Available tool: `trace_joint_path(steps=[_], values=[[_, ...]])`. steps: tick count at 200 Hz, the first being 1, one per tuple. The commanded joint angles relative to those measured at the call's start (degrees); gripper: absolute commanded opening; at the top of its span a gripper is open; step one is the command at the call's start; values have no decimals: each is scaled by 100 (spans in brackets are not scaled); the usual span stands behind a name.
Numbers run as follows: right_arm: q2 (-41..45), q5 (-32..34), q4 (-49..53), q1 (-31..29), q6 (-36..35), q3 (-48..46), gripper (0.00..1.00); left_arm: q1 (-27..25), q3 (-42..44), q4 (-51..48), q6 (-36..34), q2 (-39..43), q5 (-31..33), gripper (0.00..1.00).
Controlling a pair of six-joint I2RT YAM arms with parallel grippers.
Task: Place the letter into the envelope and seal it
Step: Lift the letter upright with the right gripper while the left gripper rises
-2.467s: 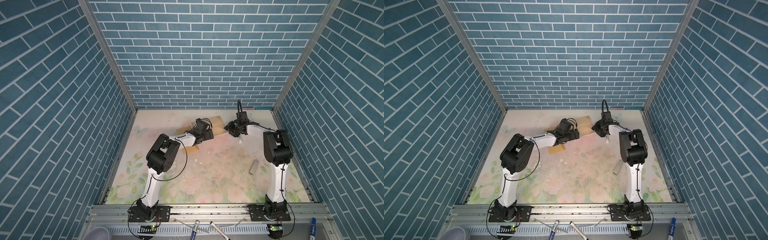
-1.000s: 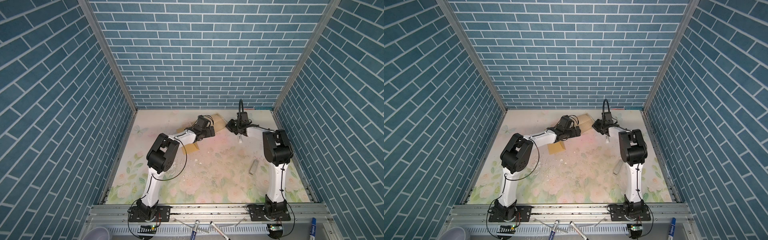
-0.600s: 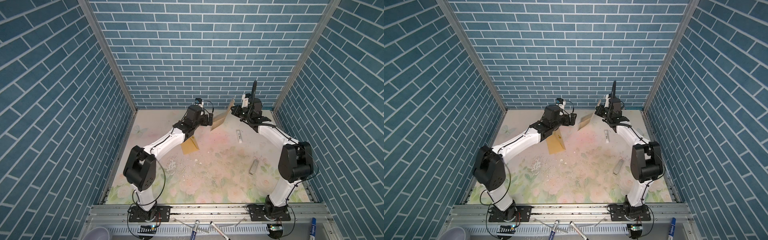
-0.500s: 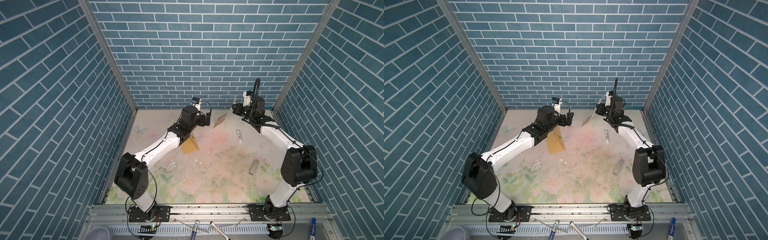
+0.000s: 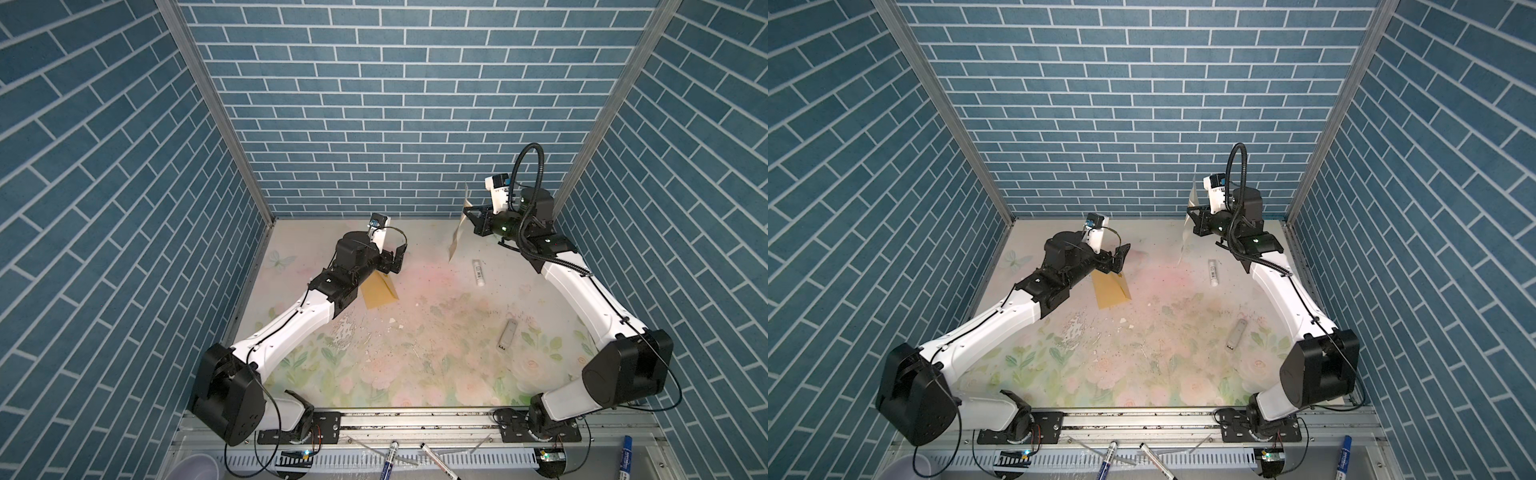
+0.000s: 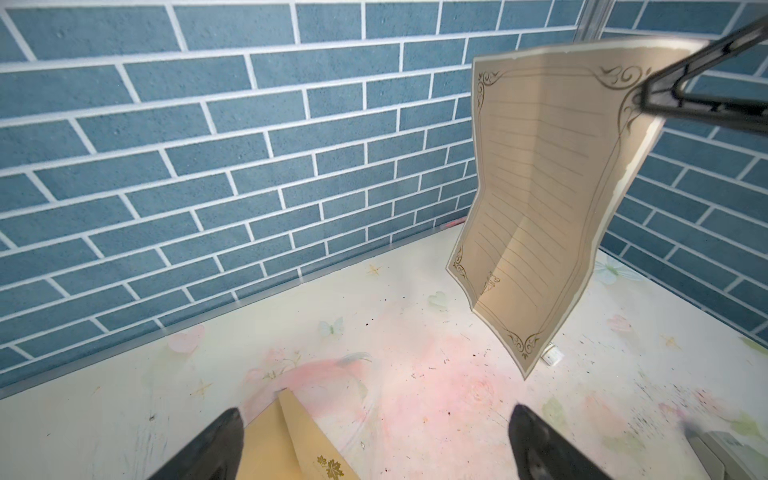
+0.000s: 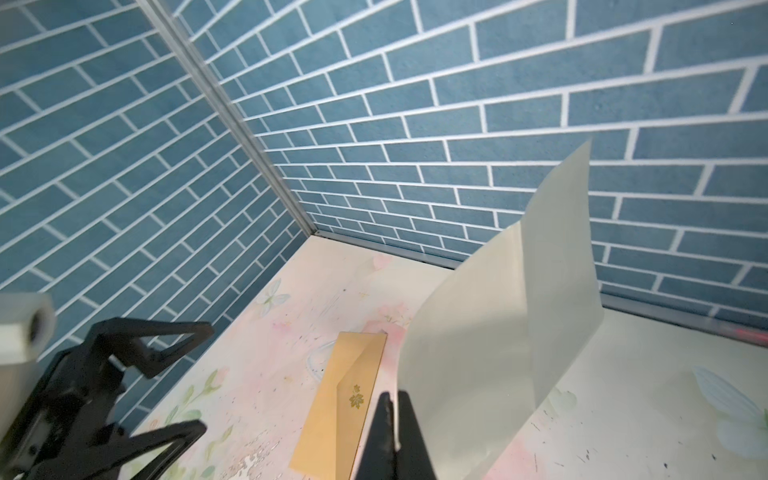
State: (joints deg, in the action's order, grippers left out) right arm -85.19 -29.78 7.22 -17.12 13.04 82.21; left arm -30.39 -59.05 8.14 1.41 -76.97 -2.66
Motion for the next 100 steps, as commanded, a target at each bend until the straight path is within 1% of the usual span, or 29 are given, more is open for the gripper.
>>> trace_joint_path(steps=[1,36,73,91,100], values=[[384,-622,284,-53,-765,-31,0,174,261,350,-218,351,-627,100],[724,-1220,553,-111,-1186,-39,0,626,719,936,-237,740,-1952,99],[1033,-1659,1013,-253,-1655,11,0,854,938,1369,-255,844,-2952,100],[1154,-1732,1234,-377,-1907,6,0,872,939,1452,-371,797,-3436,100],[1201,-1742,1383,-441,-2058,30,0,877,939,1483,-411,763,-3581,100]])
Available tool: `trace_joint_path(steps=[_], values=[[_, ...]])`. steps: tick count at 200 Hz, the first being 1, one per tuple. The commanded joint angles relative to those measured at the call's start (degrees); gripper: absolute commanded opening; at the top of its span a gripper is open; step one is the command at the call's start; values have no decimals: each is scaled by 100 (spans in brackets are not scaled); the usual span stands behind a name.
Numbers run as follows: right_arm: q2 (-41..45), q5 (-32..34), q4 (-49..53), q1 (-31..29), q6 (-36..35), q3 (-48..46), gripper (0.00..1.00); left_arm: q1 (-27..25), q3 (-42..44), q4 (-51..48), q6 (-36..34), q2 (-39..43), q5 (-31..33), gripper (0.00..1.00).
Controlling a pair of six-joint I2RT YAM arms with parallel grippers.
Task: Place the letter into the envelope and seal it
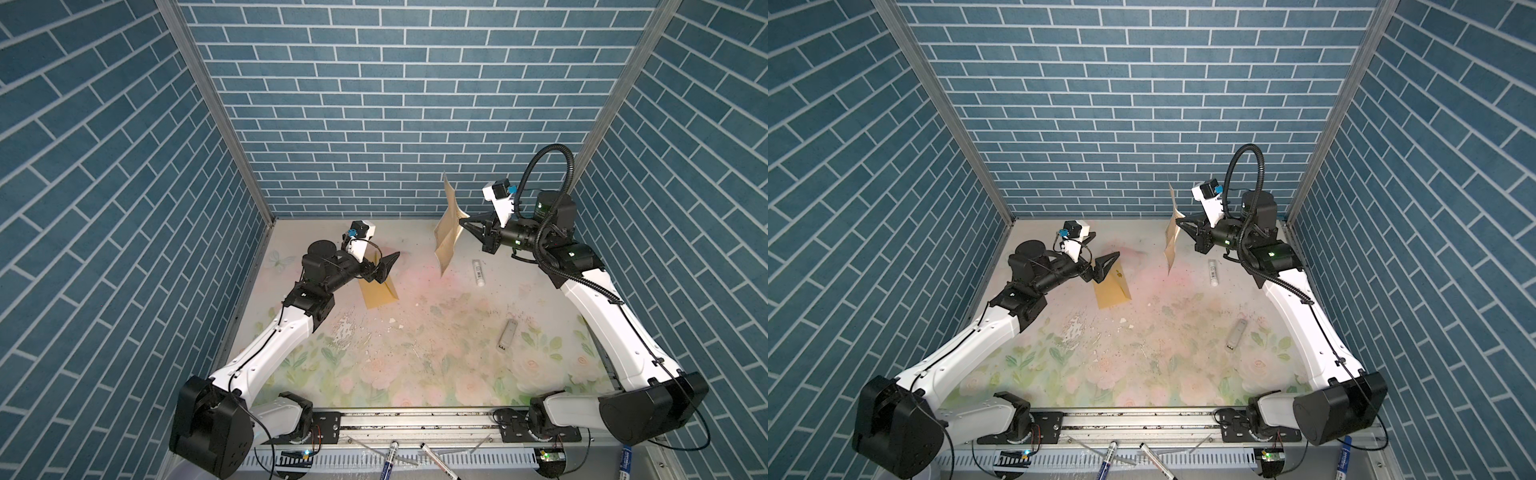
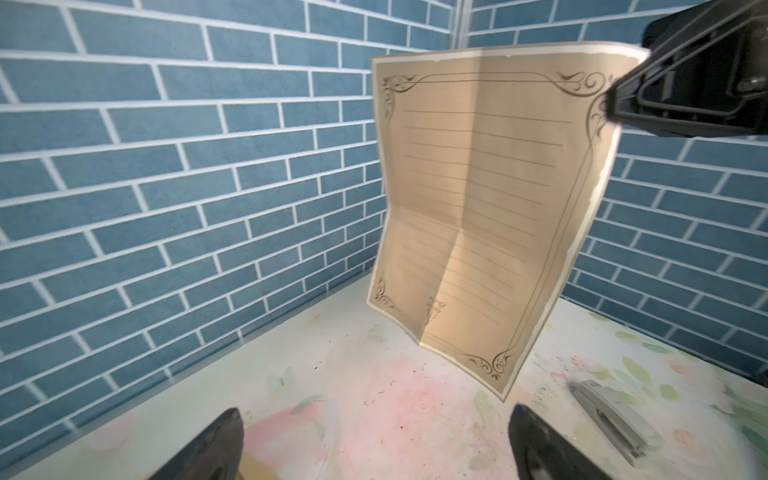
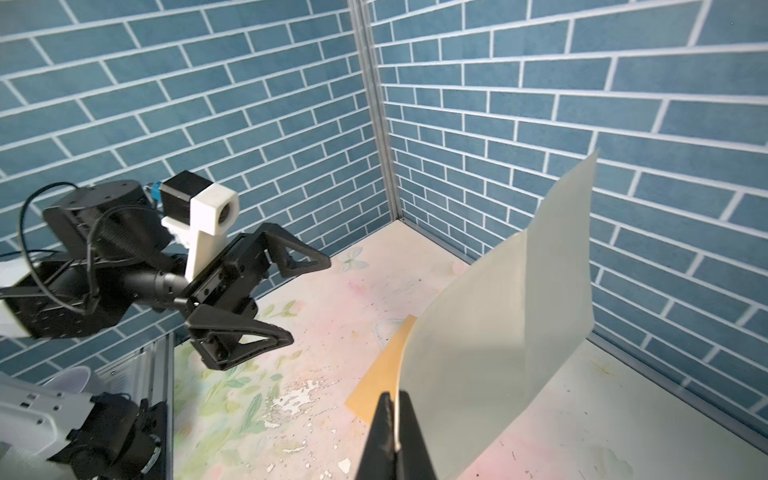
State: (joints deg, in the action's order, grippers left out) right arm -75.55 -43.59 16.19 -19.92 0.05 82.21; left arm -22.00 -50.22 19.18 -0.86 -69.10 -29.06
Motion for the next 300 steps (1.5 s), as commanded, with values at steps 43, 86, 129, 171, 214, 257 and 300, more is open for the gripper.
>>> trace_joint_path(steps=[43,86,129,171,214,257,300], values=[[449,-244,916,-334,-1280,-1,0,81,86,463,-274,-164,-1142,100],[593,-73,972,-363,-1608,-38,0,176,215,608,-318,-254,-1294,99],[677,-18,1027,-366,-1864,-61,0,339,407,920,-272,-323,-1427,96],[746,4,1019,-372,-1988,-92,0,477,381,1290,121,-541,-1948,84],[791,53,758,-381,-1893,-168,0,500,505,1761,487,-633,-2414,62],[825,85,338,-381,-1763,-296,0,502,664,2246,738,-613,-2466,34],[865,170,207,-381,-1766,-379,0,506,687,2203,778,-622,-2423,18]])
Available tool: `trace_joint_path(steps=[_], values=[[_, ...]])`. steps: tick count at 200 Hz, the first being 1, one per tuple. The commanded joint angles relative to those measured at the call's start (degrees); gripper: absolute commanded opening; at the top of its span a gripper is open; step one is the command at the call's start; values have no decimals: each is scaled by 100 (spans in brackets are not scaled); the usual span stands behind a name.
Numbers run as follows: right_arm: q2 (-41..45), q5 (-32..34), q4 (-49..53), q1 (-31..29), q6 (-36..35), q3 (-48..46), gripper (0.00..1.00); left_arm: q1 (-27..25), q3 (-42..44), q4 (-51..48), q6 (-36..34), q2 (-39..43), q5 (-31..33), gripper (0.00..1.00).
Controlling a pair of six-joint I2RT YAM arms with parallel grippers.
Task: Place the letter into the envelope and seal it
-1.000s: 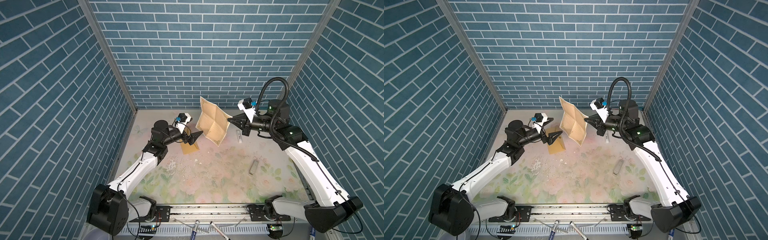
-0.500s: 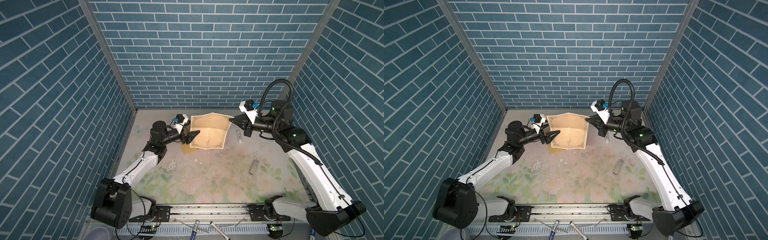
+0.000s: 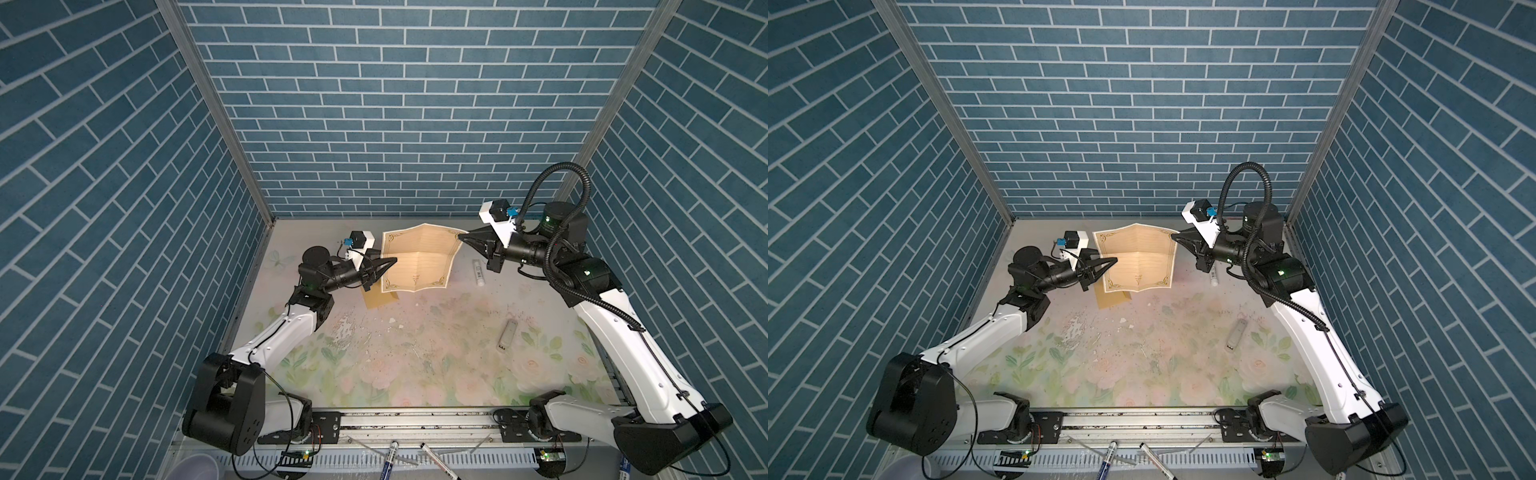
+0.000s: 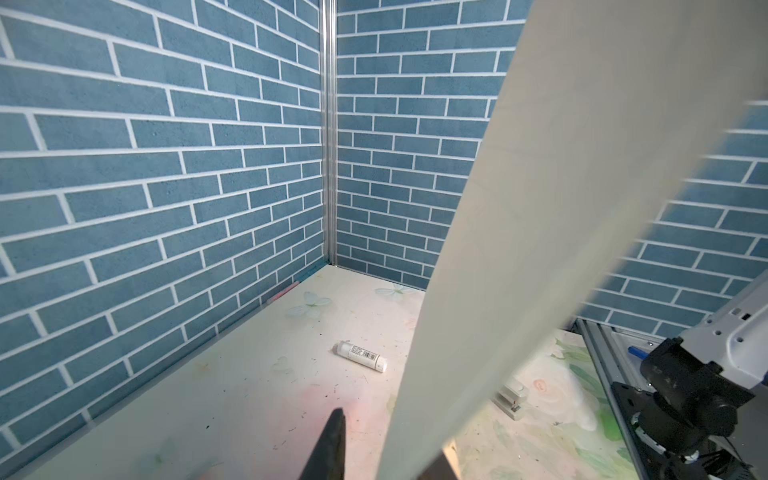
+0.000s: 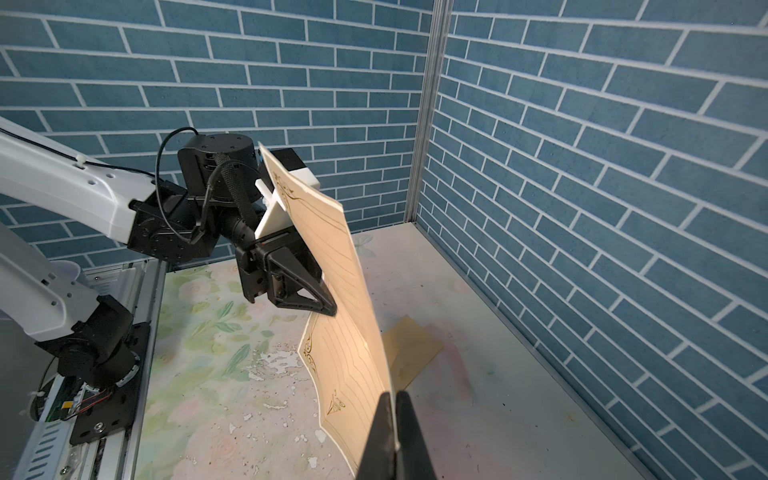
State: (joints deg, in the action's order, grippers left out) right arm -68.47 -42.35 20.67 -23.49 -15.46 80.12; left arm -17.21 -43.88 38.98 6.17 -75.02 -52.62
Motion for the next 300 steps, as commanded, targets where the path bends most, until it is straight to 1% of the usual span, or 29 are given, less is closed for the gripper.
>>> trace_joint_path(steps=[1,31,49,53,59,60,61,64,77,97,110,124,141,174,201,220,258,300], values=[[158,52,-243,-25,-210,-178,0,26,54,224,76,-25,-66,18],[209,99,-300,-23,-196,-251,0,24,43,250,108,34,-56,0],[269,191,-337,-25,-188,-320,0,23,56,231,61,112,0,0],[287,228,-339,-25,-192,-351,5,20,65,212,19,129,25,0],[336,294,-314,-25,-220,-388,16,17,76,150,-65,165,78,0],[359,325,-290,-29,-235,-402,19,16,74,139,-86,178,86,0],[359,325,-290,-29,-235,-402,19,25,82,124,-106,188,99,0],[395,386,-249,-25,-278,-421,25,25,87,71,-172,211,147,0],[496,550,-54,-24,-427,-464,37,19,72,-361,-583,333,408,0],[643,662,388,-25,-578,-424,51,26,-20,-1039,-1209,500,773,0],[696,638,681,-24,-637,-355,59,27,-91,-1321,-1452,554,849,0],[712,447,901,-25,-614,-242,67,32,-197,-1565,-1673,584,727,0],[591,102,984,-25,-496,-79,72,25,-295,-1756,-1833,602,454,0],[82,-335,1009,-52,-276,280,74,12,-313,-1658,-1883,650,17,0],[-367,-405,1129,-257,-335,595,74,-23,-395,-1795,-1907,684,-260,0],[-687,-391,1374,-479,-524,877,74,-82,-541,-2201,-2094,716,-478,0],[-1308,-179,2173,-940,-1019,1445,70,-317,-783,-3143,-2735,848,-512,0],[-1706,-152,2888,-1266,-1423,1791,67,-380,-839,-3255,-2788,901,-663,0]])
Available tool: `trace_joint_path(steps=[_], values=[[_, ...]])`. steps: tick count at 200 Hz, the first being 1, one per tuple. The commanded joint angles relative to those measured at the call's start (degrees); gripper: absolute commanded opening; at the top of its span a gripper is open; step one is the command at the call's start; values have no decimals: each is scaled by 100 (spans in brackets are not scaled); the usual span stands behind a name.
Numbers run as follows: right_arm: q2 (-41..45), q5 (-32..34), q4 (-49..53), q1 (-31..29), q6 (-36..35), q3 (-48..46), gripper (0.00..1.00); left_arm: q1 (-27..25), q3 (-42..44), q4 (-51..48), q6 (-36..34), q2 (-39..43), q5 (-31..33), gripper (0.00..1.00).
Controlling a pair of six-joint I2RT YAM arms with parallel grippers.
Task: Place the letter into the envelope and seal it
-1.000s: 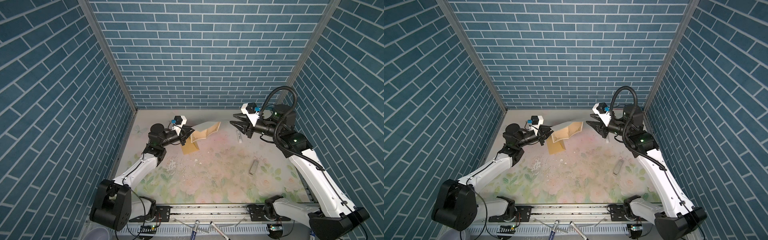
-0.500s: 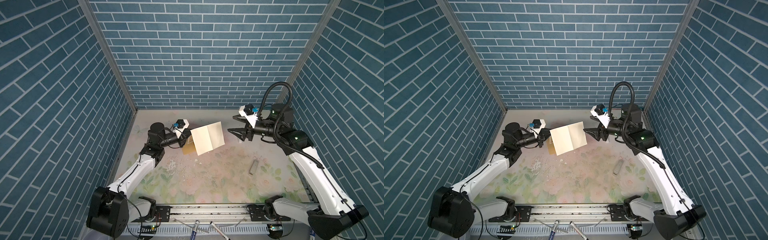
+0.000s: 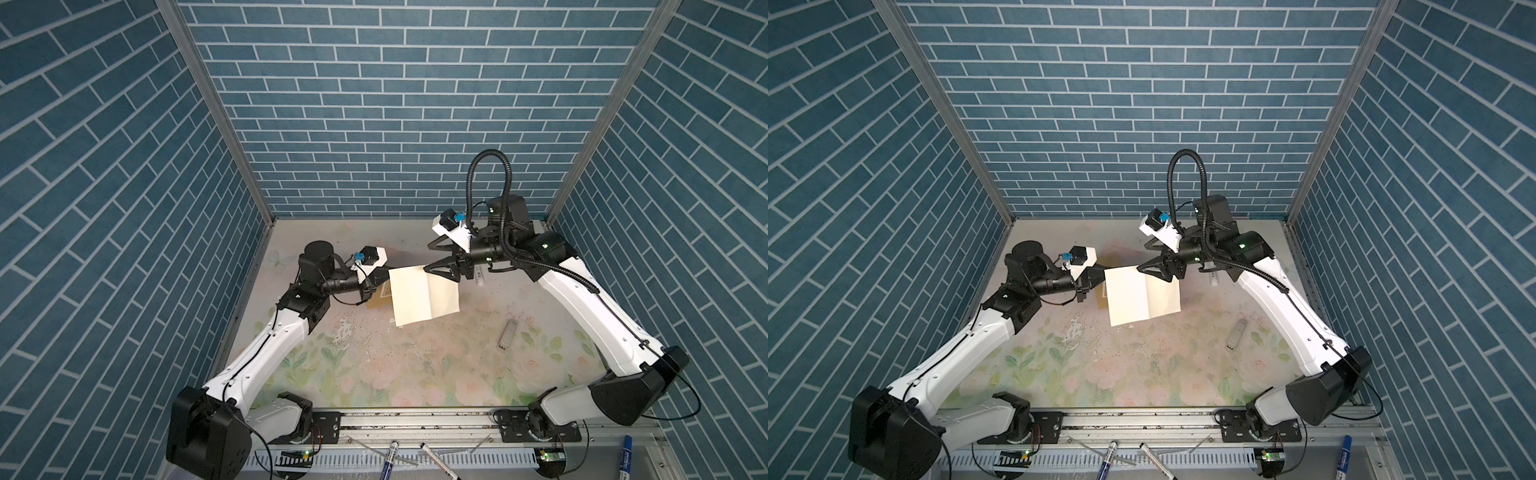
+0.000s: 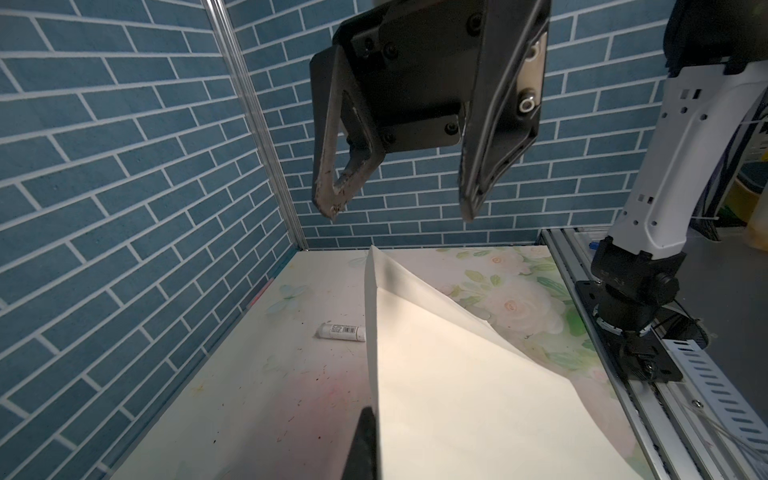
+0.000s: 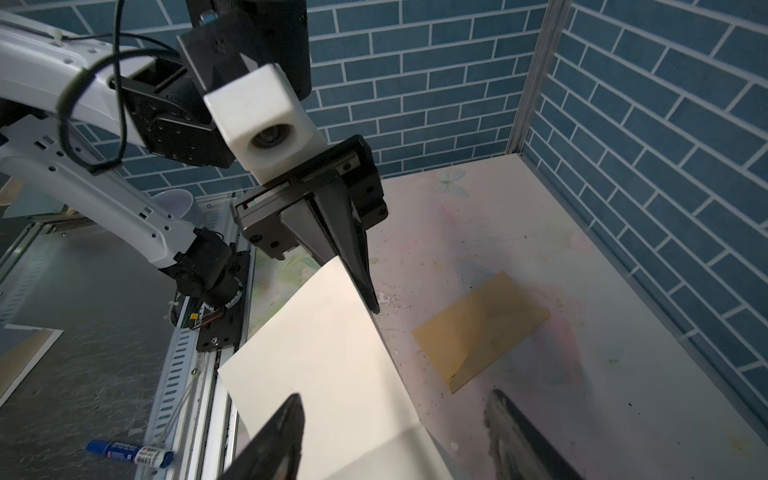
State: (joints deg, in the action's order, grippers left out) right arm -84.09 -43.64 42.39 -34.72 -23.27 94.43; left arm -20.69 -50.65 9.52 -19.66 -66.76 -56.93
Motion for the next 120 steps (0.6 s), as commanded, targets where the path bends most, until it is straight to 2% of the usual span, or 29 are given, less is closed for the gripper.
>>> trace_joint_path(steps=[1,53,94,120], values=[[-152,-22,739,-146,-648,371,67,-32,-163,-310,-205,71,-241,0],[-615,-93,1477,-297,-982,689,57,-64,-304,-559,-259,130,-521,0],[-840,-146,1774,-342,-1096,835,35,-64,-414,-1021,-497,183,-591,0],[-878,-154,1867,-360,-1136,855,31,-66,-484,-1238,-570,171,-605,0]])
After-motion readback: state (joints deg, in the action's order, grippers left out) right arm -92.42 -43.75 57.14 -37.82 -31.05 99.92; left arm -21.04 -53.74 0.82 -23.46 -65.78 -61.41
